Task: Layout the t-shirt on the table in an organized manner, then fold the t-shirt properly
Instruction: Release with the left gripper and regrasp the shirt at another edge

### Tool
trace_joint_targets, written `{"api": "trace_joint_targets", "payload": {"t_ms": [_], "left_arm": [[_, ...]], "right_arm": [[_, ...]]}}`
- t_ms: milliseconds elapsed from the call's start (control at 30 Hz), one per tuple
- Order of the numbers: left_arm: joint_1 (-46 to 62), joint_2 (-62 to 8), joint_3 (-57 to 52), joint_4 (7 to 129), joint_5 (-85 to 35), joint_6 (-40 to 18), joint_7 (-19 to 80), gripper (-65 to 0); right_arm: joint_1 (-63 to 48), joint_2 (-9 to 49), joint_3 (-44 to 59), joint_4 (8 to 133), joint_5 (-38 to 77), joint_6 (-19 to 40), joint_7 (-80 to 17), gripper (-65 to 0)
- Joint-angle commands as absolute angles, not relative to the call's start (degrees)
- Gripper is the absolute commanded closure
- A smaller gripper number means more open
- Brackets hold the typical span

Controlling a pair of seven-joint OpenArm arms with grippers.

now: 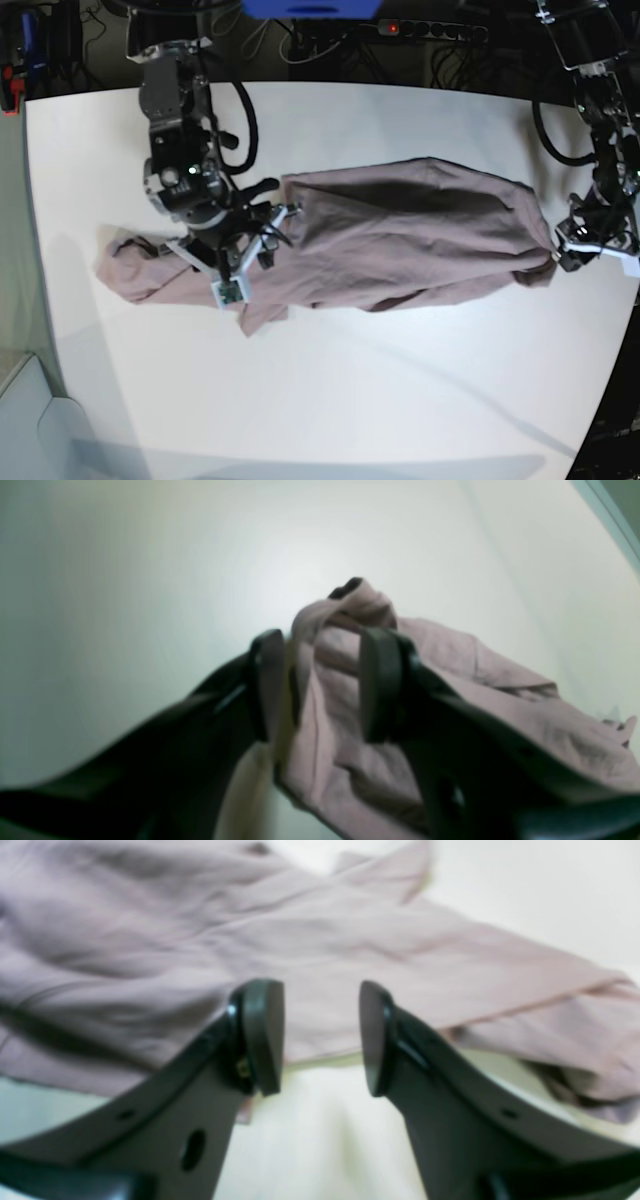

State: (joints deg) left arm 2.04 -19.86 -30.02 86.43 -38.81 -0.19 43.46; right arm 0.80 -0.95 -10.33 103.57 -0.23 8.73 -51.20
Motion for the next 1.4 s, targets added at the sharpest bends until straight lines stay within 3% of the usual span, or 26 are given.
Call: {"api": "trace_joint_targets", "payload": {"t_ms": [0, 167, 300, 400, 500, 733, 967, 1067, 1367], "left_arm": [[2.2, -21.0, -31.0, 88.4, -39.6, -0.3, 42.3, -24.9], [5.8, -20.2, -34.6, 96.9, -42.9, -0.3, 45.8, -24.8], [10.2, -15.4, -34.0, 103.7, -46.7, -0.3, 47.7, -23.8], [13.1, -11.4, -28.7, 105.1, -46.5, -0.3, 47.7, -14.5], [15.3, -9.0, -22.6, 104.9, -46.2, -0.3, 47.1, 0.0], [14.4, -4.0, -12.6, 99.5, -35.0, -0.3, 46.9, -0.2], [10.9, -1.2, -10.5, 91.3, -30.0, -0.3, 46.7, -0.2], [10.6, -1.9, -10.7, 89.6, -29.7, -0.3, 46.2, -0.2], [17.8, -12.5, -13.1, 91.6, -31.1, -0.3, 46.1, -0.2]], "right_arm": [[1.8, -1.3, -9.1, 105.3, 0.0, 8.3, -49.8, -27.4], [0.3, 0.0, -4.8, 106.3, 0.0, 8.4, -49.7, -27.9], [-1.3, 0.4, -3.6, 106.3, 0.1, 8.5, -49.5, -27.8], [-2.0, 0.4, -2.4, 106.4, 0.1, 8.5, -49.2, -27.7], [-3.0, 0.4, -0.9, 106.4, 0.2, 8.5, -49.3, -27.7], [-5.1, 0.4, 0.2, 106.4, 0.2, 8.6, -49.2, -27.7], [-6.8, 0.4, 0.2, 106.4, 0.3, 8.6, -49.2, -27.7], [-6.9, 1.0, 0.6, 106.4, 0.3, 8.6, -49.2, -27.7], [-6.3, 1.5, 5.2, 106.5, 0.3, 8.6, -49.2, -27.7]]}}
